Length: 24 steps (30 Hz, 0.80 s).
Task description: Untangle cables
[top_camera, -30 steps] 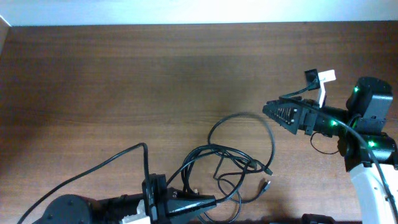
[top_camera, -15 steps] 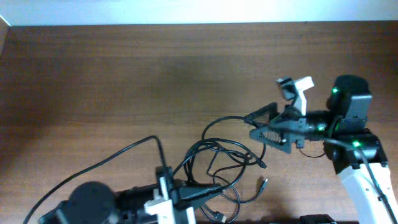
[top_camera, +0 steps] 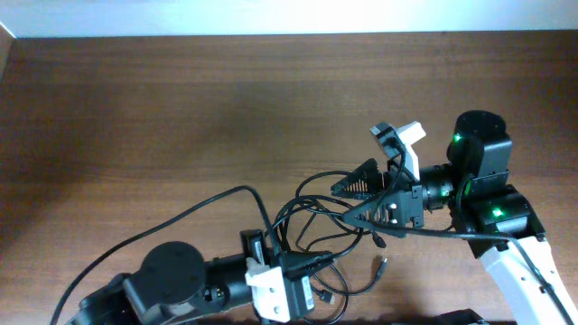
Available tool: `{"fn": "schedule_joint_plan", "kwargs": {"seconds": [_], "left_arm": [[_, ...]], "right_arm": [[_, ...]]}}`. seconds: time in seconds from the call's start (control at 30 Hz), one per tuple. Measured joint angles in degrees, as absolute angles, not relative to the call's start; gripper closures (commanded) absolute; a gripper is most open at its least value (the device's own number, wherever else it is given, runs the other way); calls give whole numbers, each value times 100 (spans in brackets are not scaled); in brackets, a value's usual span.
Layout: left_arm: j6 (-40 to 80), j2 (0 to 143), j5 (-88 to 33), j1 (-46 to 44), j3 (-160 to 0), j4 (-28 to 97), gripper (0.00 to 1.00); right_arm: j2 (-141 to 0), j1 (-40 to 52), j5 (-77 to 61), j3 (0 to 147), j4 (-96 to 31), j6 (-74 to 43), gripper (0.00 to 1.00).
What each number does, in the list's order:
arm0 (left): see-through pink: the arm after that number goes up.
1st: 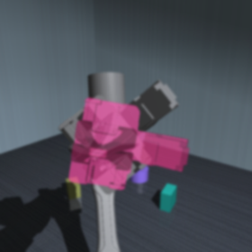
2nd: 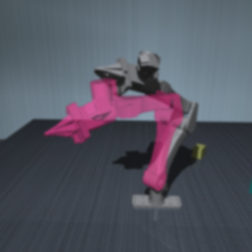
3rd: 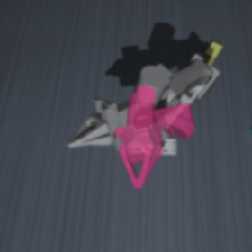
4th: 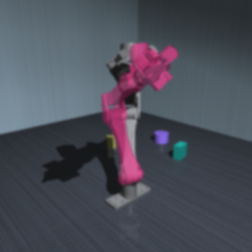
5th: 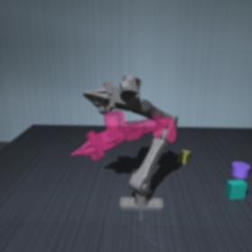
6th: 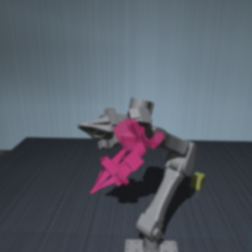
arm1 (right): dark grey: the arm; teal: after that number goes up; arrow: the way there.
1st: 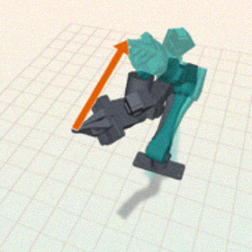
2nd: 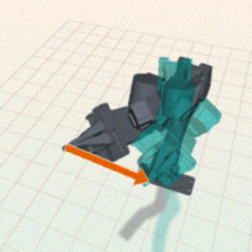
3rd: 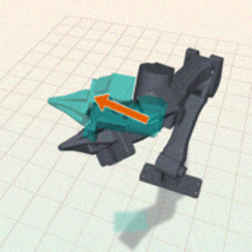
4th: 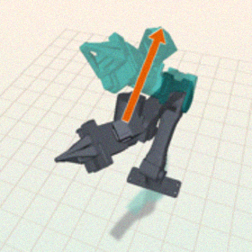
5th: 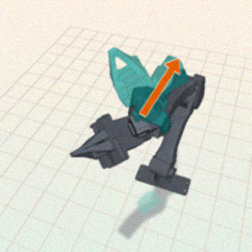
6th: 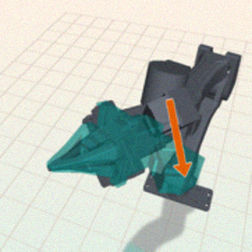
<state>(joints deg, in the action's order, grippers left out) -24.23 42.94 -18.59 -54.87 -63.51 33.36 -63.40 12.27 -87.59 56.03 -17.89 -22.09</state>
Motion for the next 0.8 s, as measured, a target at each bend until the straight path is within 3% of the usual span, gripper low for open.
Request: {"fn": "schedule_joint_plan", "kwargs": {"seconds": [0.03,0.17,0.23,0.47,0.8], "left_arm": [[-2423,4344,-1824,-5487,-6348,3321,100],[-2425,4438,-1747,-5492,-6344,3026,100],[-2425,4436,-1730,-5492,-6344,3017,100],[-2397,4399,-1726,-5492,-6340,2864,100],[-2062,3642,-1299,-5492,-6333,2379,100]], "right_arm": [[-6340,1249,-8774,5603,-1780,-2204,67],[-6340,1256,-8785,5603,-1778,-2211,84],[-6340,1258,-8799,5603,-1774,-2204,87],[-6340,1214,-8425,5603,-1774,-2204,93],[-6340,469,-8079,5605,-1778,-2209,93]]}}
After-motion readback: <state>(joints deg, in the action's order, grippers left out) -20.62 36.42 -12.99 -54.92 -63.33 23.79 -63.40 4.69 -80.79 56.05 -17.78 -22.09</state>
